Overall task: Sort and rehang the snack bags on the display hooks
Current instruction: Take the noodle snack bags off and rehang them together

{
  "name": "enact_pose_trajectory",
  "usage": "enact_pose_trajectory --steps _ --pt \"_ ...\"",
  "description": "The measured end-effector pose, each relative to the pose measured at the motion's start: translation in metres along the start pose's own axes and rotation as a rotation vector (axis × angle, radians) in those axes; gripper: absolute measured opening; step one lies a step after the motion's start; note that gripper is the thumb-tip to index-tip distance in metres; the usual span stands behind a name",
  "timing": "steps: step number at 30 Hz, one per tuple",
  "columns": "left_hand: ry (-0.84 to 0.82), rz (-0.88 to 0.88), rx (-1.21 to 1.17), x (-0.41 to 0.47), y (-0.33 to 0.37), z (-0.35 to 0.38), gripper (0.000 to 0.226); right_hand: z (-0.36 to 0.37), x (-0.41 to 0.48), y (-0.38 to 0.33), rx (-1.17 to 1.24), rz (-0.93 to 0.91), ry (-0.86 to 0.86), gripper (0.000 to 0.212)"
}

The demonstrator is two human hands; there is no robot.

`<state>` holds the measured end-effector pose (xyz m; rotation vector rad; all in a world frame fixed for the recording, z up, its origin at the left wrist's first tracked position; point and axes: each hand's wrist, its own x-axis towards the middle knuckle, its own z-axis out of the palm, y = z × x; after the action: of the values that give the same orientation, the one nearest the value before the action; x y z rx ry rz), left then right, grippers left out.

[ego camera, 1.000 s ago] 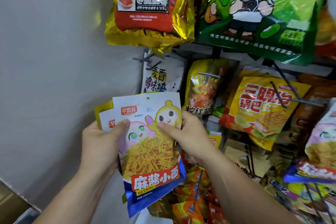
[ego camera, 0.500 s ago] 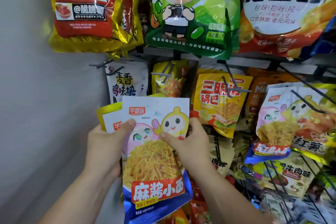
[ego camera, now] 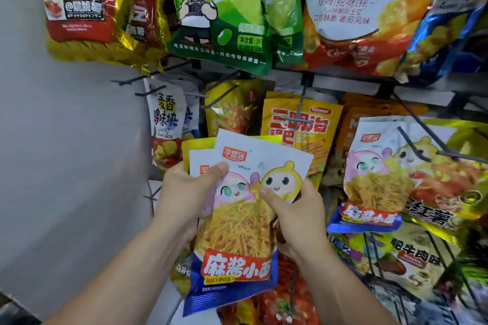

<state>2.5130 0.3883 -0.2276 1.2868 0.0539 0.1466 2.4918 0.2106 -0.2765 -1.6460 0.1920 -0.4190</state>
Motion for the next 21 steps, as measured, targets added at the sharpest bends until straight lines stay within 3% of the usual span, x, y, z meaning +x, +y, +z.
enact_pose_trajectory --steps 1,5,8,11,15,21 --pt "0.007 0.006 -0.002 -0.005 -0.001 0.007 0.010 -0.007 0.000 0.001 0.005 0.003 0.004 0.031" --pt "0.024 -0.018 -0.018 -0.024 -0.006 0.028 0.052 -0.025 0.000 0.002 -0.054 -0.040 0.023 0.032" --pt "0.040 0.030 0.080 -0.026 -0.015 0.032 0.047 -0.032 0.003 0.003 -0.052 -0.047 -0.008 0.022" --pt "0.065 0.092 0.151 -0.022 -0.018 0.023 0.036 -0.035 0.005 0.002 -0.002 -0.032 -0.049 0.033" --pt "0.089 0.123 0.216 -0.015 -0.013 0.012 0.027 -0.036 0.009 0.001 0.054 -0.028 -0.079 0.019" --pt "0.161 0.125 0.184 0.015 -0.005 -0.013 0.032 -0.040 0.016 0.001 0.051 -0.012 0.018 0.018"
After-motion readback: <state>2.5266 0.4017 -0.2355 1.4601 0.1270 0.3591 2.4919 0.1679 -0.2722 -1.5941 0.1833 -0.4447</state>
